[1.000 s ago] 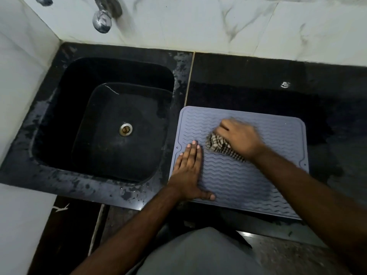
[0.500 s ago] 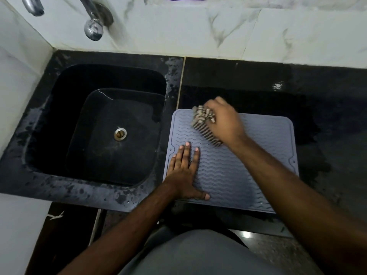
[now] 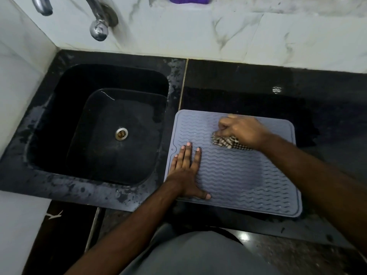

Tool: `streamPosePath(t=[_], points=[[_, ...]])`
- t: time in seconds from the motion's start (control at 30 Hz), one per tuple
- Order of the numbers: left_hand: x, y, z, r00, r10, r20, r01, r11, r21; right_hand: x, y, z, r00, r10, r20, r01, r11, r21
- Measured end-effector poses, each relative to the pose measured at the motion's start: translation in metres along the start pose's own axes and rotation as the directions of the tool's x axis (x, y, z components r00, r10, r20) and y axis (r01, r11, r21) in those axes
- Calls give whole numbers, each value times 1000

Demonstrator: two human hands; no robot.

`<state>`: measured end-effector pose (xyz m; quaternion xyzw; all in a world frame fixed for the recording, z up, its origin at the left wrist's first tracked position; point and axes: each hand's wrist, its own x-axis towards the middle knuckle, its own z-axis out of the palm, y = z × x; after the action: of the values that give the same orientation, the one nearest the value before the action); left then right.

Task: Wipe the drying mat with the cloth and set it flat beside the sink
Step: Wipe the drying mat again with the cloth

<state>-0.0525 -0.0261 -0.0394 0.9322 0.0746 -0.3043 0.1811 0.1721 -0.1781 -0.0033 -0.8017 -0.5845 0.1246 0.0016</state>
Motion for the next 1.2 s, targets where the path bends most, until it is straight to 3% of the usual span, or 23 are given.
streamPosePath(t=[0.1, 0.2, 0.27, 0.33, 0.4, 0.43, 0.53, 0.57, 0.7, 0.93, 1.2], points=[[1, 1, -2, 1000, 0, 24, 0, 1000, 7, -22, 15, -16, 993, 86, 75, -86, 996, 0], [0, 3, -4, 999, -4, 44, 3, 1000, 13, -21, 13, -33, 975, 181, 129, -160, 974, -160], [0, 5, -5, 998, -13, 59, 11, 1000, 25, -14, -3, -38, 985, 172, 8, -168, 970, -173], [0, 7, -6, 998, -23, 62, 21, 999, 35, 3, -32, -35, 967, 164, -197, -181, 981, -73], [0, 7, -8, 996, -38, 77, 34, 998, 45, 32, -68, -25, 921, 107, -376, -98, 994, 42], [0, 8, -9, 994, -51, 93, 47, 998, 49, 46, -83, -18, 917, 74, -391, -48, 996, 78], [0, 10, -10, 980, -109, 168, 98, 993, 72, 69, -105, 16, 991, -67, -113, 71, 997, 26], [1, 10, -10, 976, -125, 179, 111, 990, 87, 67, -104, 26, 993, -76, -91, 79, 996, 34], [5, 10, -8, 975, -148, 165, 130, 985, 113, 39, -91, 46, 992, 16, -125, 3, 988, 152], [10, 15, -9, 972, -178, 155, 159, 979, 130, -23, -39, 39, 994, 91, -56, -83, 988, 133], [9, 25, -17, 957, -230, 175, 197, 962, 190, -113, 9, 30, 968, 219, -121, -197, 965, 171]])
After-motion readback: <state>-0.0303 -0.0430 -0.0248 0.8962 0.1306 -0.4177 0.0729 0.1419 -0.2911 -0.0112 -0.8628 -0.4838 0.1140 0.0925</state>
